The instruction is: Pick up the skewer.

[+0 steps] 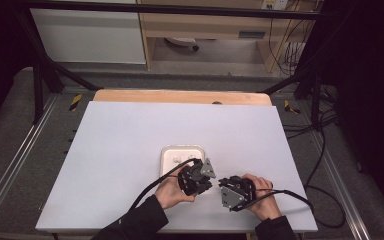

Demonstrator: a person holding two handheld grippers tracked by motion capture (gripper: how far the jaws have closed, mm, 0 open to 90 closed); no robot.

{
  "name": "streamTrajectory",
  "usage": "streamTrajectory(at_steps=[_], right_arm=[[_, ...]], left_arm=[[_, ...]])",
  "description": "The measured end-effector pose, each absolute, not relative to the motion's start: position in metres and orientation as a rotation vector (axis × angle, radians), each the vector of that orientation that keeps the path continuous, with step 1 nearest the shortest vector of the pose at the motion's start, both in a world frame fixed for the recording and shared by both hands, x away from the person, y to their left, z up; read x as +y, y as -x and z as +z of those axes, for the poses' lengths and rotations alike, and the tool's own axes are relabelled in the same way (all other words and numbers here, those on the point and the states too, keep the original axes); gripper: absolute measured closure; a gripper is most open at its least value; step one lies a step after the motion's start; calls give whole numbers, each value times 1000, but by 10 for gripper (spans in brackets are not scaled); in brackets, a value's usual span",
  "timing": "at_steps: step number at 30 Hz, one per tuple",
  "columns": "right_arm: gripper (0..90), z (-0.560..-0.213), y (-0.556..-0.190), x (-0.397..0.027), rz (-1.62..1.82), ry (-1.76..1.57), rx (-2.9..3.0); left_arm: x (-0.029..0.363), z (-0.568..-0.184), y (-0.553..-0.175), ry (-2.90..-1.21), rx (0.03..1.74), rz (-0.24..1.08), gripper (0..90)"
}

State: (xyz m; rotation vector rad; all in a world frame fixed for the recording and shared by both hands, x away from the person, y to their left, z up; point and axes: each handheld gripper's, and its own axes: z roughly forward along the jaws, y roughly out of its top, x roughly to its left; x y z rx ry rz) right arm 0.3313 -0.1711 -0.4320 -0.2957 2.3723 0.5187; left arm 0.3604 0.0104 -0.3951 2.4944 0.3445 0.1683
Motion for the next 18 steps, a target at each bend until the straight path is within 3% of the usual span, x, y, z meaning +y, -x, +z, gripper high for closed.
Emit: streamTrajectory(at_steps=[18], right_arm=[[890, -431, -329, -170, 471, 362, 2378]], left_arm=[[11, -396, -362, -2506, 342, 155, 879]])
